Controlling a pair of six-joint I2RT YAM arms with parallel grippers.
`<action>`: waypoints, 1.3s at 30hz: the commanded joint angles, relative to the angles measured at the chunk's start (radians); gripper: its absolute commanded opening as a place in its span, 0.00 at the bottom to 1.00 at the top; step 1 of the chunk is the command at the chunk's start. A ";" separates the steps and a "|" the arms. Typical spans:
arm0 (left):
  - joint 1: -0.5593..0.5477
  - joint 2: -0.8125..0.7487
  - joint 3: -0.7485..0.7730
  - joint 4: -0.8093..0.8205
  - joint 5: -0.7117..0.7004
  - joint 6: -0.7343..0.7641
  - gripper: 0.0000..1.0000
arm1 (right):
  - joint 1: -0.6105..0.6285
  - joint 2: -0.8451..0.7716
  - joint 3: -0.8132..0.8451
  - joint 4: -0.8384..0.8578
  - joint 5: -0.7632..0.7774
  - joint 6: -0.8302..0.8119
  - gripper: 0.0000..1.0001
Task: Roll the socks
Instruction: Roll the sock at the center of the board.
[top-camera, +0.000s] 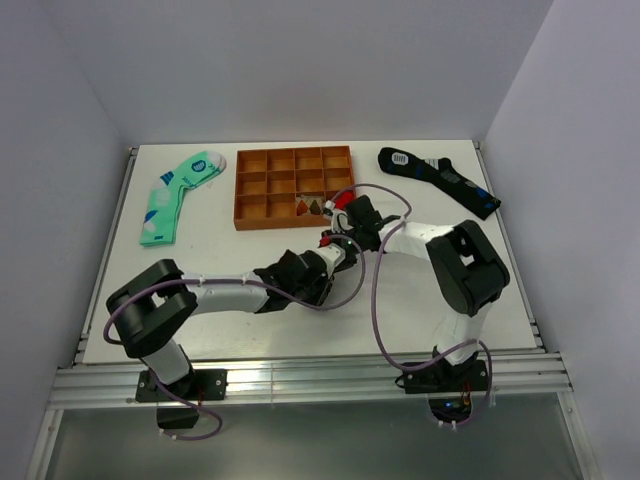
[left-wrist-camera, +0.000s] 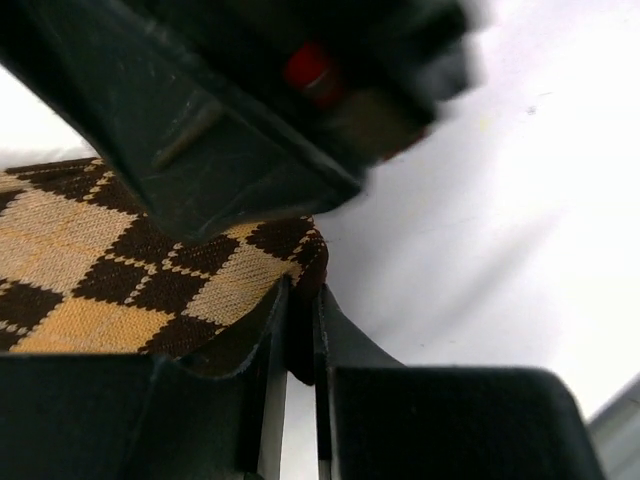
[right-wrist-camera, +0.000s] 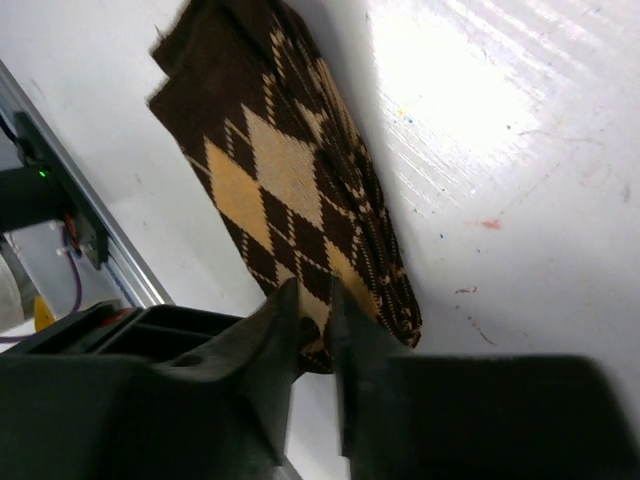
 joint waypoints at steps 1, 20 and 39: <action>0.034 -0.033 -0.032 0.043 0.179 -0.057 0.16 | -0.022 -0.098 -0.038 0.113 0.034 0.047 0.30; 0.343 -0.057 -0.268 0.417 0.771 -0.363 0.15 | -0.097 -0.342 -0.366 0.530 0.032 0.177 0.35; 0.512 0.166 -0.554 1.063 0.977 -0.876 0.09 | 0.049 -0.413 -0.518 0.690 0.185 0.257 0.38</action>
